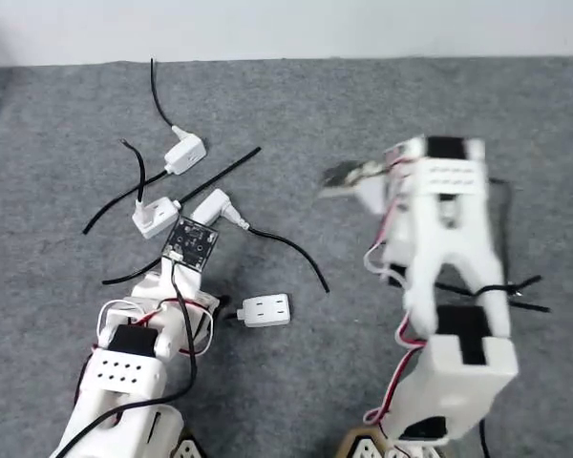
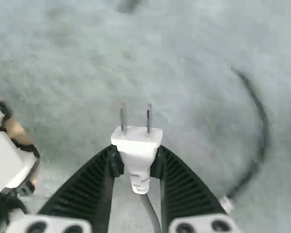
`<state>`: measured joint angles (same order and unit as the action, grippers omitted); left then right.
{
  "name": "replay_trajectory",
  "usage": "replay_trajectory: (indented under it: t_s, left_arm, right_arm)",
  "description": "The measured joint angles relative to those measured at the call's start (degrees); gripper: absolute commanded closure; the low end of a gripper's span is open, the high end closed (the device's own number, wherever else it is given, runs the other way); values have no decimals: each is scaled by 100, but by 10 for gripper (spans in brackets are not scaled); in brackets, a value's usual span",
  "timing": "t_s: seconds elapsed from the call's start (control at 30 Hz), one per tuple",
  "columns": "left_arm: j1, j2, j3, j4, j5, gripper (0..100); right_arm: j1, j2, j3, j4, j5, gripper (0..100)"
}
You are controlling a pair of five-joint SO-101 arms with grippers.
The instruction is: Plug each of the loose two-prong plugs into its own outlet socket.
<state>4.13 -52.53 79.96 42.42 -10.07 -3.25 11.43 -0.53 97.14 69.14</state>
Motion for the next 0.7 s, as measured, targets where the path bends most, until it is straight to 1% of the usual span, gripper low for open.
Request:
replay_trajectory:
  t_s: [0.07, 0.13, 0.27, 0.4, 0.5, 0.7]
  left_arm:
    - [149, 0, 0, 9, 9, 754]
    - [440, 0, -114, 9, 281, 754]
    - [1020, 0, -747, 9, 1266, 754]
    - [1398, 0, -1169, 9, 2154, 754]
    - [1547, 0, -1204, 9, 2374, 754]
    - [1547, 0, -1204, 9, 2435, 754]
  right_arm:
    - [-273, -193, 404, -413, -53, 990]
    - [-527, -396, 765, -888, -273, 990]
    - [-1037, -835, 1363, -1495, -686, 990]
    - [-1275, -1204, 1820, -2013, -1108, 990]
    - [-1371, -1477, 1925, -2365, -1512, 990]
    - [-1785, -1978, 1934, -2760, -2136, 990]
